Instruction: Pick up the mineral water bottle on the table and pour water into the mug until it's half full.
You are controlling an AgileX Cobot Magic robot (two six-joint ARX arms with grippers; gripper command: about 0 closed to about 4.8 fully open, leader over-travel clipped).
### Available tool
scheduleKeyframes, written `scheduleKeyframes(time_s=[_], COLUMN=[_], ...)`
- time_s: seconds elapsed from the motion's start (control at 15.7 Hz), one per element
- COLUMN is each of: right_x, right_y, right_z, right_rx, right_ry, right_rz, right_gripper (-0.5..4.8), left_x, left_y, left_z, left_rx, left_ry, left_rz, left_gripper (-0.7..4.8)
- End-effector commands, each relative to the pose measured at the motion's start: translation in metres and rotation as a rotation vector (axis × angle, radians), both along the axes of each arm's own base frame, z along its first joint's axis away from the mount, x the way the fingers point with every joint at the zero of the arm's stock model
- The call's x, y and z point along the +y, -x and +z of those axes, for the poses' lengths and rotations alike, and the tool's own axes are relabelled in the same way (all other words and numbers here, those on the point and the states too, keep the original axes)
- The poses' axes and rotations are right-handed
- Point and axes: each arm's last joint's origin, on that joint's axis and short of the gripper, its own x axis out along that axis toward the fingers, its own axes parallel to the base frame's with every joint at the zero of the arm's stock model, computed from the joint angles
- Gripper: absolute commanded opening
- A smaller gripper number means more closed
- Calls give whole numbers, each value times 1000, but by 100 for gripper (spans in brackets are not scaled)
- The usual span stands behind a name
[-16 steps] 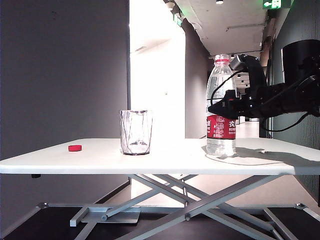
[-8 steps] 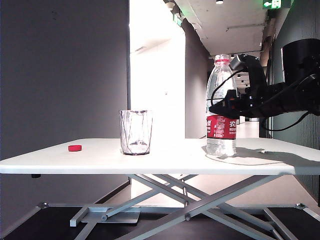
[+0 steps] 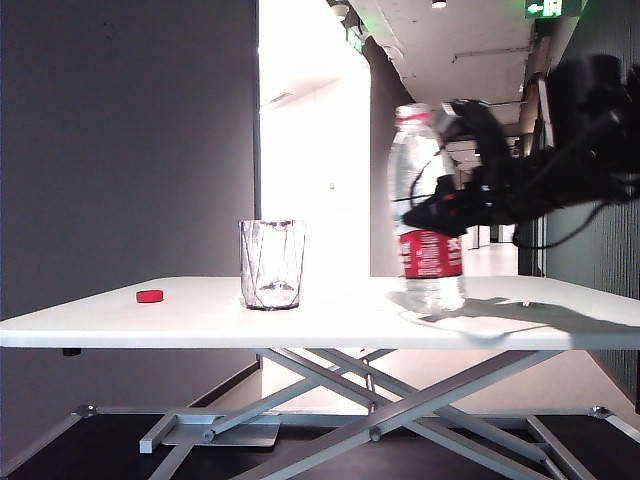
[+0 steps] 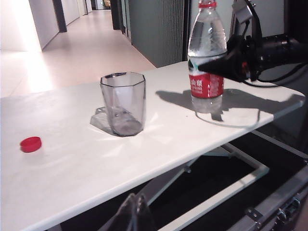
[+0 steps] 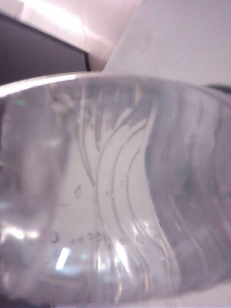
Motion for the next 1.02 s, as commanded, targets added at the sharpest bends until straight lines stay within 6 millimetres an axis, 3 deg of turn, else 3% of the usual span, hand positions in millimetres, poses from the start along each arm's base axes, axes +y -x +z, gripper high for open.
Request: scheduleKeyframes(time_s=[0.06, 0.45, 0.83, 1.02], right_x=[7, 35, 81, 82], right_y=[1, -15, -15, -13], right_z=[14, 43, 72, 70], right_rx=[-76, 26, -43, -45], right_ry=[19, 91, 341, 432], right_rz=[-15, -106, -151, -197], right_gripper=[210, 210, 210, 210], left_x=[0, 0, 0, 0], left_y=[0, 0, 0, 0], left_z=[2, 2, 2, 2], left_rx=[-13, -13, -13, -15], left_ry=[-1, -2, -2, -5], left_rz=[-4, -5, -4, -3], left_gripper=[-4, -4, -4, -4])
